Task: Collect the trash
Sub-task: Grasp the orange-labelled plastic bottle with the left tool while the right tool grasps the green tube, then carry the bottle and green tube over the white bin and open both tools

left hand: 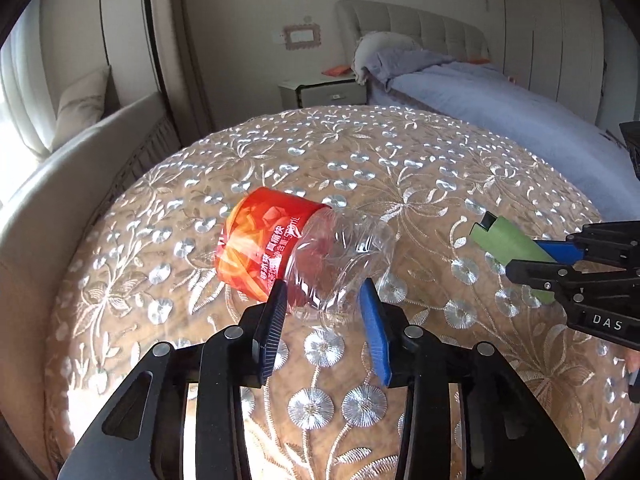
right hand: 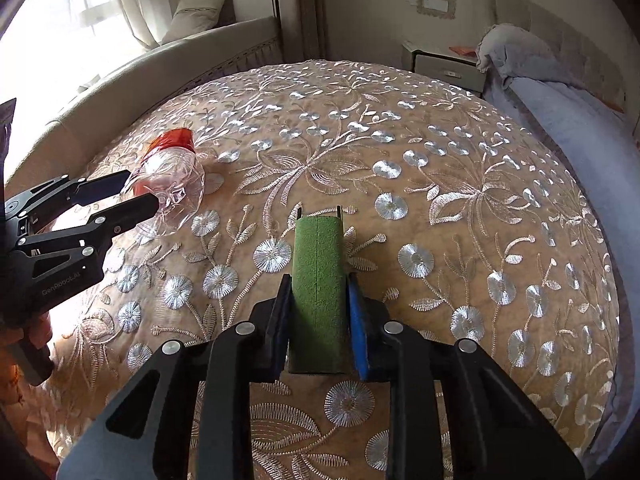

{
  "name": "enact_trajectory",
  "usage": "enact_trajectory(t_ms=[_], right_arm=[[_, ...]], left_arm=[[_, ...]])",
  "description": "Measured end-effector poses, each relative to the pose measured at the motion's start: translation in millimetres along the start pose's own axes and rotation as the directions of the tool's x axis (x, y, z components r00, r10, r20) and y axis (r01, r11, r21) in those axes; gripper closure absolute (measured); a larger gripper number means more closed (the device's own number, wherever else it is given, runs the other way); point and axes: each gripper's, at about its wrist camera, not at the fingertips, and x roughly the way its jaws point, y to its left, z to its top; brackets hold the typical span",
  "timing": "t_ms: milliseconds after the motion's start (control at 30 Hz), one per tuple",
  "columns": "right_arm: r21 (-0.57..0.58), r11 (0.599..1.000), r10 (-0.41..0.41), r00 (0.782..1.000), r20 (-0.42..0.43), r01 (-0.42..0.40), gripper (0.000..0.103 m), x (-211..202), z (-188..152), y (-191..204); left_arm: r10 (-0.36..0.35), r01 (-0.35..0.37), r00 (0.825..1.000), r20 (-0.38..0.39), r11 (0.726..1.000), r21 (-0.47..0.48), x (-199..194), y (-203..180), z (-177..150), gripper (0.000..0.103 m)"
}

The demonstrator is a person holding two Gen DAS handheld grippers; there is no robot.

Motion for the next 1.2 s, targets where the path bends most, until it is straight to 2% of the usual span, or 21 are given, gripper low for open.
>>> enact_trajectory(t_ms=[67, 200, 367, 533, 733, 900, 1200], right_arm=[[-0.008, 1.000, -0.005, 1.000, 0.010, 0.005, 0.075, -3.8, -0.7, 2.8], [-0.017, 1.000, 0.003, 1.000, 0.019, -0.003, 0.075, -8.1, -0.7, 6.8], [-0.022, 1.000, 0.005, 0.999, 0.049, -0.004, 0.075, -22.0, -2.6, 10.6], [-0.021, 1.000, 0.001, 0.995, 0.099, 0.001, 0.075, -51.5, -12.1, 12.5], [-0.020, 0.999, -0.043, 0.988, 0.146, 0.046, 0.075, -93.0, -33.3, 11.6], [0.018, 0.994, -0.108, 0.977, 0.185, 0.107, 0.075, -140.1, -64.8, -1.5], [0.150, 0.965, -0.241, 0.950, 0.199, 0.213, 0.075, -215.7, -138.5, -34.9]], left_arm=[[-0.020, 0.020, 1.000, 0.001, 0.999, -0.025, -1.3, 4.3, -0.7, 0.066], [-0.018, 0.018, 1.000, -0.001, 1.000, -0.009, -2.3, 2.1, -2.1, 0.066], [-0.012, 0.010, 0.997, 0.073, 0.999, 0.031, -32.1, -9.3, -1.2, 0.066], [-0.057, 0.051, 0.990, 0.127, 0.997, 0.049, -66.9, -22.2, 1.7, 0.066], [-0.129, 0.113, 0.973, 0.193, 0.989, 0.094, -113.2, -55.5, 0.5, 0.066], [-0.201, 0.168, 0.954, 0.224, 0.973, 0.159, -145.3, -96.6, -6.6, 0.066], [-0.352, 0.293, 0.914, 0.200, 0.916, 0.274, -176.3, -183.1, -32.3, 0.066]])
